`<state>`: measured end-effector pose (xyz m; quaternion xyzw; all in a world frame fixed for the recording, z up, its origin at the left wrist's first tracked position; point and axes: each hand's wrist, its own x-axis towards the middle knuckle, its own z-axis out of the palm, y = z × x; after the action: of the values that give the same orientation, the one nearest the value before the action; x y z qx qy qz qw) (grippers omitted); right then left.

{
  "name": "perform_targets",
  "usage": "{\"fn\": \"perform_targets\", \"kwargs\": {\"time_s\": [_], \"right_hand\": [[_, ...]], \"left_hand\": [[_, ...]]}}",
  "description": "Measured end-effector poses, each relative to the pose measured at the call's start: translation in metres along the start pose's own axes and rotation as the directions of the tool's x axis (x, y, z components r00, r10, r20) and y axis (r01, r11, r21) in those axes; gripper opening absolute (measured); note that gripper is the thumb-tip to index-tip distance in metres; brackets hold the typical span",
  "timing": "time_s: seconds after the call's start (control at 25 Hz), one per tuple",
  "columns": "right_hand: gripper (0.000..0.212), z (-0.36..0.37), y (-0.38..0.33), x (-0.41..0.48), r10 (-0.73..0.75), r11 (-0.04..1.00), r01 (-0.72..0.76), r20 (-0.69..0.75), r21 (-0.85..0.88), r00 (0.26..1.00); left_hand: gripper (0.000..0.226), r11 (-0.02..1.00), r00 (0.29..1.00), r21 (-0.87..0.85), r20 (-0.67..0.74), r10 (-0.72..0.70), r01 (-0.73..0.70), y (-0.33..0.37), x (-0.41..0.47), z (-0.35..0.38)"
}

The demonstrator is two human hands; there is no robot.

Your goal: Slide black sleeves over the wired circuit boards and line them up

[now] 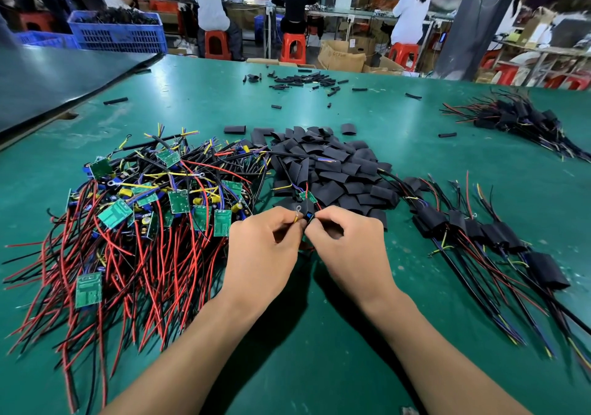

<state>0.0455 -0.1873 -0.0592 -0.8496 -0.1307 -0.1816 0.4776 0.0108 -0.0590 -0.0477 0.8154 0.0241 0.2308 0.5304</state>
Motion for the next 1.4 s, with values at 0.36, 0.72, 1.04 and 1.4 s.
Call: {"fn": "perform_targets", "kwargs": {"time_s": [0.36, 0.72, 1.04, 1.4], "right_hand": [[0.013, -0.006, 0.003, 0.006, -0.083, 0.996, 0.084, 0.031, -0.029, 0.996], [0.012, -0.006, 0.001, 0.003, -0.034, 0.998, 0.031, 0.08, 0.048, 0.996], [0.011, -0.013, 0.001, 0.007, 0.071, 0.981, -0.09, 0.114, 0.171, 0.991], [0.017, -0.009, -0.007, 0.008, 0.307, 0.537, -0.467, 0.353, 0.703, 0.884]], "left_hand": [[0.012, 0.998, 0.999, -0.04, -0.004, -0.041, 0.041, 0.001, 0.001, 0.001], [0.014, 1.0, 1.0, -0.008, 0.012, -0.005, 0.005, -0.003, 0.003, -0.001], [0.007, 0.816, 0.955, -0.502, 0.088, -0.283, 0.288, 0.003, 0.011, -0.005], [0.013, 0.639, 0.893, -0.626, 0.355, -0.276, 0.446, 0.002, 0.011, -0.007]]}}
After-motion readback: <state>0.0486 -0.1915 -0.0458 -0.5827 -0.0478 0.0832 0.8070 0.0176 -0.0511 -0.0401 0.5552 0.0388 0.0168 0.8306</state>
